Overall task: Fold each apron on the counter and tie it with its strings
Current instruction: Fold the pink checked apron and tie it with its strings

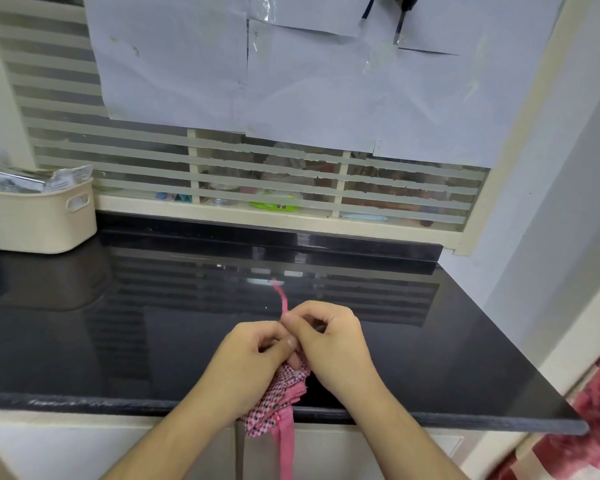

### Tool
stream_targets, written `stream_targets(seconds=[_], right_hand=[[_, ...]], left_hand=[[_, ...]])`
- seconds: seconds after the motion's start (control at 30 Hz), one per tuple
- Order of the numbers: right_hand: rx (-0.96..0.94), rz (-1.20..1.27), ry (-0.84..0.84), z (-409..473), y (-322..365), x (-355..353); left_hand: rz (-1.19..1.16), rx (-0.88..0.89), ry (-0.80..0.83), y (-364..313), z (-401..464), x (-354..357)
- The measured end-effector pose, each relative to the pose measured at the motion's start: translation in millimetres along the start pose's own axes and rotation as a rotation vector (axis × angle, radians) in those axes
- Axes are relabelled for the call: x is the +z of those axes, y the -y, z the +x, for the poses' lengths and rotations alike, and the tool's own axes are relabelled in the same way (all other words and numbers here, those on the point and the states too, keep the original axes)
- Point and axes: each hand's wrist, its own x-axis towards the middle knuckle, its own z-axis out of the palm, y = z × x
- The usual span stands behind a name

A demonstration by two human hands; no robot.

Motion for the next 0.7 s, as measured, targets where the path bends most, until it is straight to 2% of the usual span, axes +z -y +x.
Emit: stream_targets(seconds=[0.1, 0.23, 0.37, 0.47, 0.7], right_hand=[[0.001, -0.211, 0.058, 2.9, -0.3, -7.9], [0.079, -0.321, 0.134, 1.1, 1.7, -17.6], [0.198, -0.113, 0.201, 0.7, -0.8, -25.0], [0.215, 0.03, 0.25, -1.9, -0.5, -27.5], [0.155, -0.029, 0.259, -2.3, -10.0, -18.6]], left_hand=[[0.008, -0.031, -0.058, -0.9, -0.6, 1.2], [0.035, -0.021, -0.144, -1.4, -1.4, 5.3], [0.047, -0.006, -0.162, 4.0, -1.5, 6.8], [0.038, 0.015, -0.149, 6.5, -1.6, 6.4], [-0.051, 0.041, -0.188, 6.4, -3.5, 2.1]])
